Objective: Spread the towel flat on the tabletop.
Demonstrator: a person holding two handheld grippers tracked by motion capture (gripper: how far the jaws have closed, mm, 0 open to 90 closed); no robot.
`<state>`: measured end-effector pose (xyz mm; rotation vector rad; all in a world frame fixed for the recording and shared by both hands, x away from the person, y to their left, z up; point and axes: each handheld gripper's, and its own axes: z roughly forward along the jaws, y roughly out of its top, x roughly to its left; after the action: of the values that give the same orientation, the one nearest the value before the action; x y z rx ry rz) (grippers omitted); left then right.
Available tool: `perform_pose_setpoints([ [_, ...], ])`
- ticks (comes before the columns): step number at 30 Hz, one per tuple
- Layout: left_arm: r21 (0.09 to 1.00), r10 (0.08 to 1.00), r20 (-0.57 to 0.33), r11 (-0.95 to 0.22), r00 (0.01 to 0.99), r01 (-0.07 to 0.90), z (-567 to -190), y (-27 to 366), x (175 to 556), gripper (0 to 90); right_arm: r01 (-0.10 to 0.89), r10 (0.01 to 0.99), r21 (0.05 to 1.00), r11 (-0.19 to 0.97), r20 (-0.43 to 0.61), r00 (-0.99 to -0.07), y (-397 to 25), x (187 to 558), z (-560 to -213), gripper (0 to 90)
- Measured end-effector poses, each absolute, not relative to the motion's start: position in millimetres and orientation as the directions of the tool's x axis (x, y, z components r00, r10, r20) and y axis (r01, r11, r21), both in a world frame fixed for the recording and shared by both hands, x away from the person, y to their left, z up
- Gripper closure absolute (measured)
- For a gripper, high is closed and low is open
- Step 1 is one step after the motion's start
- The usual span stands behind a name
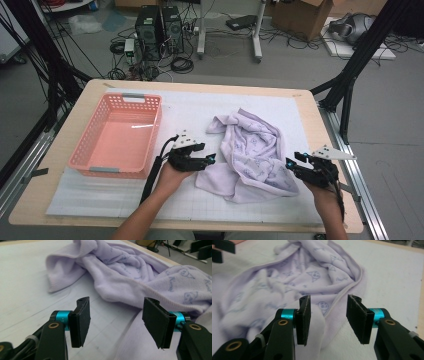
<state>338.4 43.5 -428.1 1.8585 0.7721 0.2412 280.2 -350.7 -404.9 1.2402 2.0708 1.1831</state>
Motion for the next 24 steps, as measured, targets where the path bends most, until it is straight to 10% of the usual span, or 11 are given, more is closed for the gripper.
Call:
perform_pose_setpoints([
  [11, 0.829, 0.618, -0.166, -0.333, 0.768, 0.448, -435, -28, 365, 39.7, 0.501, 0.879, 0.835, 0.225, 0.047, -0.474, -352, 283, -414, 53.9],
  [17, 0.795, 0.598, -0.132, -0.413, 0.791, 0.445, -440, -29, 365, 76.9, 0.500, 0.876, 0.834, 0.231, 0.045, -0.479, -352, 283, -414, 53.8],
  [24, 0.850, 0.702, -0.131, -0.284, 0.700, 0.444, -421, 25, 375, 85.0, 0.503, 0.874, 0.832, 0.234, 0.047, -0.484, -347, 289, -416, 53.5],
])
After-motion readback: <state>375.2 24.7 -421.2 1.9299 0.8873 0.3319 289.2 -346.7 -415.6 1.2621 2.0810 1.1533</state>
